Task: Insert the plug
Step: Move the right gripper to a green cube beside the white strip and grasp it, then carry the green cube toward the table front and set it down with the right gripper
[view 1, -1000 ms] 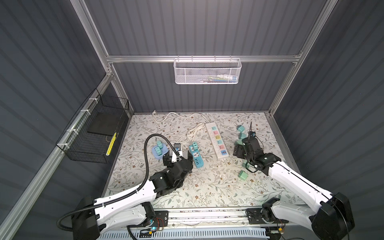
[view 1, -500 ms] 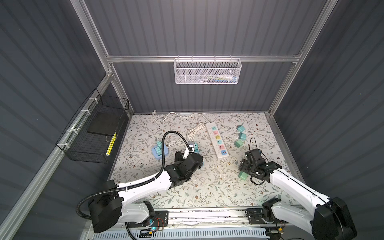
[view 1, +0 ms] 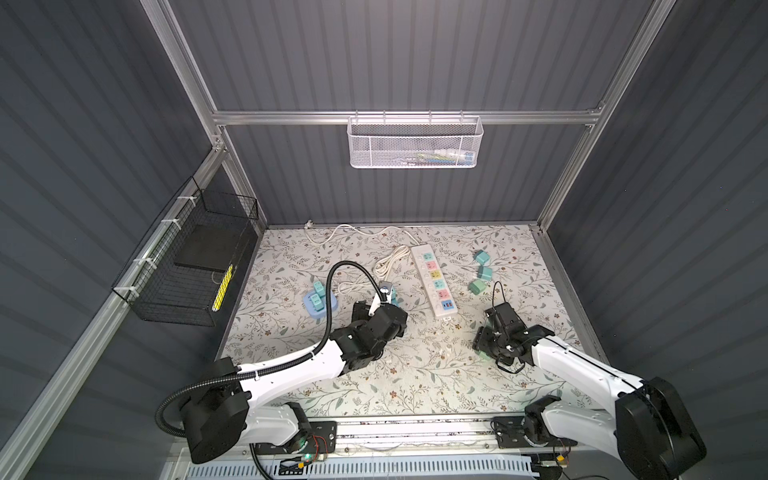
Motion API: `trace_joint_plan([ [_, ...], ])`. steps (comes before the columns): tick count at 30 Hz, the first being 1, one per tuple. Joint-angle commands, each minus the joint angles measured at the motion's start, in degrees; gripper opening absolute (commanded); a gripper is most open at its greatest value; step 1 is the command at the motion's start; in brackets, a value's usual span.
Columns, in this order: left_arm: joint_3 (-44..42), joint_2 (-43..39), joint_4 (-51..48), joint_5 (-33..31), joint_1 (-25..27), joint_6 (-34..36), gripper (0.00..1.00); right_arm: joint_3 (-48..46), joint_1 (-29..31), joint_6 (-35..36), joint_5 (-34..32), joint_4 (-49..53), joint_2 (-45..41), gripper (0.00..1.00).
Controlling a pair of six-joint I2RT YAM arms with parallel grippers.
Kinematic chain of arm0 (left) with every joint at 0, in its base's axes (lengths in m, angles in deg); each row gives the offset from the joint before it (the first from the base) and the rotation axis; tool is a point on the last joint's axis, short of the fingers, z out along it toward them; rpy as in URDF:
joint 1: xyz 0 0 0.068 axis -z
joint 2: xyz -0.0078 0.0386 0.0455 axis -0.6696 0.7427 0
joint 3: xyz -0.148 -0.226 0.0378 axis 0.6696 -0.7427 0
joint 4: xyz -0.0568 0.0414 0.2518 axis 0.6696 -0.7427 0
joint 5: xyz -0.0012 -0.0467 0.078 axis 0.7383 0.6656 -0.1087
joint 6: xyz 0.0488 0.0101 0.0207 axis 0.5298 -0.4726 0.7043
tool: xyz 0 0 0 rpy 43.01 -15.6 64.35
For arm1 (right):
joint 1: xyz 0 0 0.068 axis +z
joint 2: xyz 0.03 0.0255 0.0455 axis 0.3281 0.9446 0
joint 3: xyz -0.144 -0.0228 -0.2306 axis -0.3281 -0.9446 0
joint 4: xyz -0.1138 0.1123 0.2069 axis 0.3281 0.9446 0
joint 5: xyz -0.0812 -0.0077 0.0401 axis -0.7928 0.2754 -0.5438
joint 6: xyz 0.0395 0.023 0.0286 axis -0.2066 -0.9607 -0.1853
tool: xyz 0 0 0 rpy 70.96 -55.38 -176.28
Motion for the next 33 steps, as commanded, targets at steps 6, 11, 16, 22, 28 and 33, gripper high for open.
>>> trace_joint_plan([
  [6,1.0,-1.2,0.0,0.3,-0.5,0.9,0.99,0.6,1.6,0.6,-3.2,1.8,1.0,0.53],
  [11,0.7,-2.3,-0.5,-0.4,-0.7,0.7,0.99,3.1,5.9,2.8,-4.4,1.6,3.1,0.51],
  [16,1.1,-3.2,-1.8,-0.8,-0.8,0.5,0.99,7.0,13.1,4.9,-4.2,-1.6,7.7,0.51],
  [22,0.7,-6.5,-5.3,-2.3,-1.3,0.2,1.0,17.9,24.0,9.2,-1.9,-2.6,20.8,0.48],
  [28,0.7,-9.9,-11.8,0.9,-4.4,-3.4,1.0,22.1,30.1,15.6,1.5,-4.1,27.8,0.57],
  [33,-1.1,-10.4,-10.4,1.0,-4.5,-4.9,1.0,21.6,30.3,16.2,1.6,-3.5,28.4,0.61],
])
